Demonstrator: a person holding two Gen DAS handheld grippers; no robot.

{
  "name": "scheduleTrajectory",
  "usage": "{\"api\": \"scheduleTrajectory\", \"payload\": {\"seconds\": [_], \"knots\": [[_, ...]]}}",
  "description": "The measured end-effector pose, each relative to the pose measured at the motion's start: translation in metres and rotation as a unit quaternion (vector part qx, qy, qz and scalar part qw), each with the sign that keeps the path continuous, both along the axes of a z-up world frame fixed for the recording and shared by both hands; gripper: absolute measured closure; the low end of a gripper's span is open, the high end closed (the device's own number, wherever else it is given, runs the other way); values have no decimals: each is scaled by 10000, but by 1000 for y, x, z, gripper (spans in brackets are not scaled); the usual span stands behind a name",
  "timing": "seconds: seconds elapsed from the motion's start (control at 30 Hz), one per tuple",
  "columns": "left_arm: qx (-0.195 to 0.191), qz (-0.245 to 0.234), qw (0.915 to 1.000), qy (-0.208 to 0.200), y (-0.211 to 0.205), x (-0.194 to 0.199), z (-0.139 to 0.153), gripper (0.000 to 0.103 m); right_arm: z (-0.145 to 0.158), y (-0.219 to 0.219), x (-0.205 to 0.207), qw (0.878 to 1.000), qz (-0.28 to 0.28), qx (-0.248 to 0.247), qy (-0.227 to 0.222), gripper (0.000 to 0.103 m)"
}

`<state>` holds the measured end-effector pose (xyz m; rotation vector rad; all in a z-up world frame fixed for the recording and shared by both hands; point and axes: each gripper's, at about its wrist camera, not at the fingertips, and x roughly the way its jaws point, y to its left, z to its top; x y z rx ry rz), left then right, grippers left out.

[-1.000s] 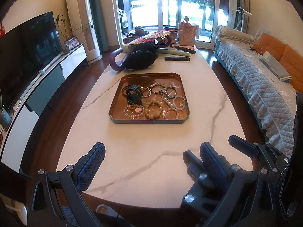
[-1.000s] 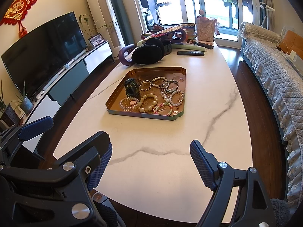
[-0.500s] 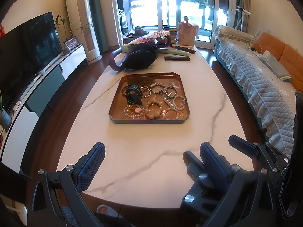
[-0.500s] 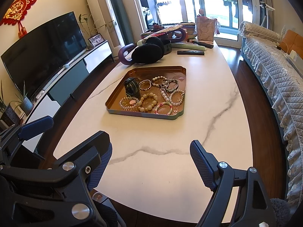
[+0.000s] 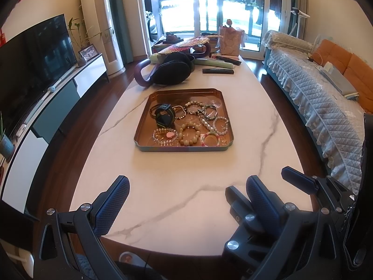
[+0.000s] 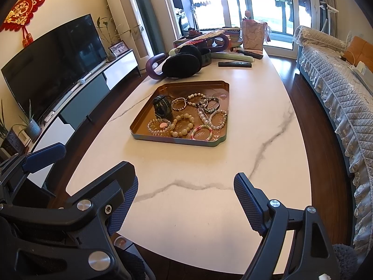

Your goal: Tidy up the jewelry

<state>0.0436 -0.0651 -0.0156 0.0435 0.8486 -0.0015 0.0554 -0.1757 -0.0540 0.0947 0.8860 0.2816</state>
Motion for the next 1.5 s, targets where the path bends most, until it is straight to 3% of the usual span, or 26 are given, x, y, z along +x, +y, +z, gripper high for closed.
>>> {"api": "scheduleTrajectory", "payload": {"seconds": [1.5], "knots": [[64,-38,10000,42,-2,-4,-6,3,-2,-1,0,10000,-6,55,76,20]]}}
